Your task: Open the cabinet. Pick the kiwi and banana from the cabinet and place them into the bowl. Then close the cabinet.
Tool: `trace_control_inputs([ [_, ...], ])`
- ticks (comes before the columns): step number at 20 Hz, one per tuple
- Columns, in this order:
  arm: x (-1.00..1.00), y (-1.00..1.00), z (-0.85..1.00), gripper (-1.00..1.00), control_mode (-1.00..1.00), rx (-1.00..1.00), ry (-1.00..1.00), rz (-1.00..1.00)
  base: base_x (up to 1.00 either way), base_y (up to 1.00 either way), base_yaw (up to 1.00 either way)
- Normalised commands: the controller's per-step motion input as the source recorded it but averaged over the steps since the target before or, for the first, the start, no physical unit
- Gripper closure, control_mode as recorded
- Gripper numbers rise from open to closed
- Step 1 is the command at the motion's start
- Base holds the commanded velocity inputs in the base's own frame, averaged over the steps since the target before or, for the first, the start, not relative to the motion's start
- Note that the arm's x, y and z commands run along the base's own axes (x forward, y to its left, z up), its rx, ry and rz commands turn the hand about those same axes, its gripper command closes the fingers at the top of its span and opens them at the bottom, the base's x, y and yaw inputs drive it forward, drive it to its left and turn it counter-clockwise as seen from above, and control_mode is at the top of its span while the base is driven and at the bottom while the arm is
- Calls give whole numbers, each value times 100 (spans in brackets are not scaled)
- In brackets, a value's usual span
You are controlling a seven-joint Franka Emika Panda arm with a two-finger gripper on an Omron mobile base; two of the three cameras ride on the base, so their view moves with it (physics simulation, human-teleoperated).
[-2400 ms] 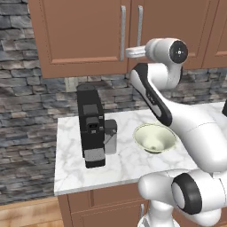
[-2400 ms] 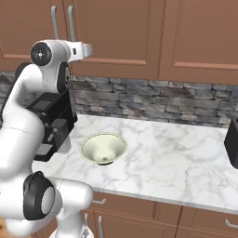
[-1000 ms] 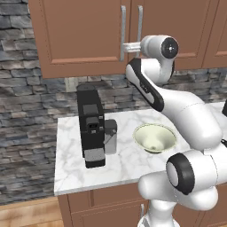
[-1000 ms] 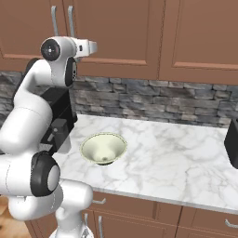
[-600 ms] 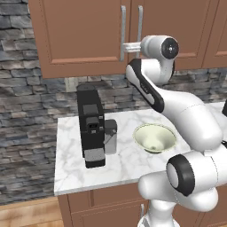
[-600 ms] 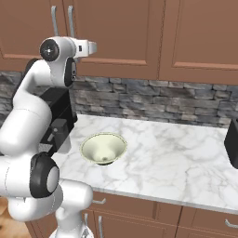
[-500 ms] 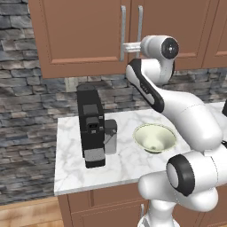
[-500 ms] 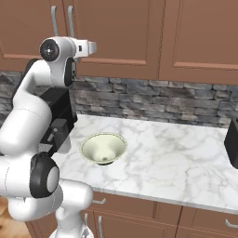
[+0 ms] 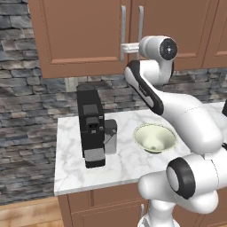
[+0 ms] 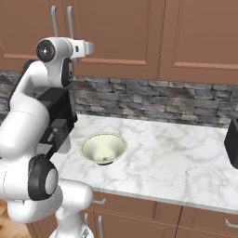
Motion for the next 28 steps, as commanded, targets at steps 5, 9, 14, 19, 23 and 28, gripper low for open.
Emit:
trace_control_inputs([
  [5, -40, 0, 0, 100, -100, 0, 0, -1, 0, 0, 0],
  [9, -39, 0, 0, 100, -100, 0, 0, -1, 0, 0, 0],
  [14, -47, 0, 0, 100, -100, 0, 0, -2, 0, 0, 0],
  [19, -56, 0, 0, 100, -100, 0, 0, -4, 0, 0, 0],
  [23, -55, 0, 0, 100, -100, 0, 0, -5, 0, 0, 0],
  [28, -54, 0, 0, 100, -100, 0, 0, -5, 0, 0, 0],
])
